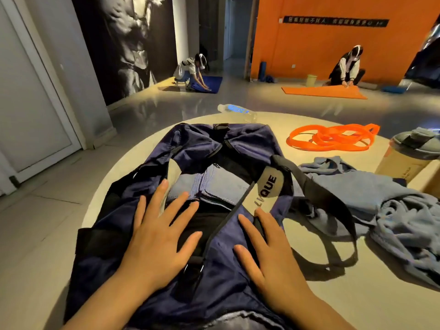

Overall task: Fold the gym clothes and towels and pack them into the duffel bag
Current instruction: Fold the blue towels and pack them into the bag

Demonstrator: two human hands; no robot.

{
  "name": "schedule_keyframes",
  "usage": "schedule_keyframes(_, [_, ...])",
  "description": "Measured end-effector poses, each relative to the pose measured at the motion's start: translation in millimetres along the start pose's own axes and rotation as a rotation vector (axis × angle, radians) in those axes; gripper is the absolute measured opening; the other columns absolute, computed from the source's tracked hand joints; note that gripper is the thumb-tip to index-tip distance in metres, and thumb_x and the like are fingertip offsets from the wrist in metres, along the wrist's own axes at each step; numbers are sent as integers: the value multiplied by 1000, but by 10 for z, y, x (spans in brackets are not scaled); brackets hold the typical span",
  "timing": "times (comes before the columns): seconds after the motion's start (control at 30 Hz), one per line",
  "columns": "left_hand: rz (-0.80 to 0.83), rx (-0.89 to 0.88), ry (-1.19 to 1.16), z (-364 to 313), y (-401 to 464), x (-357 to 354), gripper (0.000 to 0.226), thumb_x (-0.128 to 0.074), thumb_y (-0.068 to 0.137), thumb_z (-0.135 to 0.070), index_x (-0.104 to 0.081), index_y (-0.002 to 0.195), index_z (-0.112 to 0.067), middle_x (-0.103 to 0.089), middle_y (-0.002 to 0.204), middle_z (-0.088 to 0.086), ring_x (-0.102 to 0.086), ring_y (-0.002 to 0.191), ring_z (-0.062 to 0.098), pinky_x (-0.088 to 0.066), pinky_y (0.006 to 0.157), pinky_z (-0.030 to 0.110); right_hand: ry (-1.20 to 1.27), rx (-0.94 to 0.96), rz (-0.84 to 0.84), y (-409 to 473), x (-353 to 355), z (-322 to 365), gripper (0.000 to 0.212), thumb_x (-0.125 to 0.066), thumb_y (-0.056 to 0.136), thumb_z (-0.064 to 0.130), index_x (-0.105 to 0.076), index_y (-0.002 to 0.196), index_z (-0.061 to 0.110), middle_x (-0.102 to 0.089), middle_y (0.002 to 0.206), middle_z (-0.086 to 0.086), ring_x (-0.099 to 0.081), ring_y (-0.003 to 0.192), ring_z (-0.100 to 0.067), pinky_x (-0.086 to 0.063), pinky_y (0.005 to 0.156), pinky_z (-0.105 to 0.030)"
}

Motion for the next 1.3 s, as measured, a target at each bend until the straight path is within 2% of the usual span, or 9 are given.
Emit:
schedule_keyframes(0.17, [-55, 12, 38, 452, 515, -245, 55, -34, 93, -51, -65, 125, -18, -59, 133, 3, -21, 142, 28, -22, 106, 66, -39, 29, -93, 828, -183, -65, 90, 19, 74, 79, -10, 150, 40, -7, 159, 0, -6, 147, -22, -13, 118, -41])
schedule_keyframes(0.4, [-104, 71, -19, 921, 1000, -455, 68, -11, 97, -62, -55, 135, -25, -58, 134, -1, -18, 142, 23, -22, 107, 65, -92, 77, -78, 1604, -271, -140, 99, 21, 70, 77, -16, 151, 34, -19, 156, -2, -16, 141, -22, -18, 114, -36])
schedule_keyframes(0.63, [-137, 102, -40, 1027, 1084, -502, 72, -12, 95, -66, -58, 132, -25, -54, 138, -3, -17, 143, 20, -18, 111, 59, -82, 114, -153, 1712, -249, -138, 90, 10, 79, 74, -26, 149, 32, -29, 151, -1, -29, 134, -21, -25, 109, -32])
schedule_keyframes(0.8, [-62, 130, -28, 1032, 1102, -526, 81, -2, 88, -73, -56, 133, -32, -45, 146, -7, -9, 144, 17, -10, 115, 52, -96, 75, -348, 1534, -121, -130, 55, -29, 95, 50, -43, 141, 23, -45, 143, -8, -48, 125, -30, -44, 101, -43])
schedule_keyframes(0.9, [97, 322, -328, 1094, 1121, -531, 72, 3, 71, -75, -44, 122, -56, -27, 155, -14, 5, 146, 11, 5, 117, 41, -148, 35, -448, 1236, 35, -248, 51, -37, 94, 44, -40, 140, 23, -46, 143, -13, -45, 127, -32, -45, 99, -51])
schedule_keyframes(1.0, [112, 396, -561, 901, 985, -399, 57, -11, 74, -74, -40, 118, -54, -28, 155, -13, 4, 146, 10, 5, 116, 39, -231, 38, -481, 829, 162, -451, 54, -38, 93, 44, -36, 143, 23, -37, 148, -11, -30, 134, -27, -35, 108, -53])
schedule_keyframes(1.13, [-30, 42, -421, 111, 720, -86, 62, -33, 82, -72, -28, 140, -51, -16, 152, -27, 7, 145, 0, 11, 116, 41, -335, 126, -425, 265, 207, -546, 57, -30, 97, 51, -26, 149, 29, -28, 155, -5, -20, 143, -22, -17, 113, -46])
schedule_keyframes(1.23, [128, -289, -333, -753, 553, -179, 59, -30, 88, -72, -20, 143, -55, -19, 155, -24, -2, 146, 1, 10, 117, 45, -300, 66, -454, -63, 357, -700, 53, -27, 99, 51, -27, 148, 32, -28, 155, 0, -24, 142, -19, -16, 116, -44])
schedule_keyframes(1.3, [187, -453, -204, -1236, 463, -365, 57, -25, 91, -69, -27, 145, -47, -27, 154, -16, -14, 145, 7, -4, 114, 55, -314, 5, -470, -267, 487, -861, 53, -20, 100, 56, -33, 145, 30, -35, 152, -2, -28, 140, -20, -22, 116, -48])
Point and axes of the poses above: each hand's wrist, its own y-axis towards the middle knuckle, its own x-axis out of the back of the hand, z = x × y, the point moved 6 cm from there along y, towards the middle knuckle
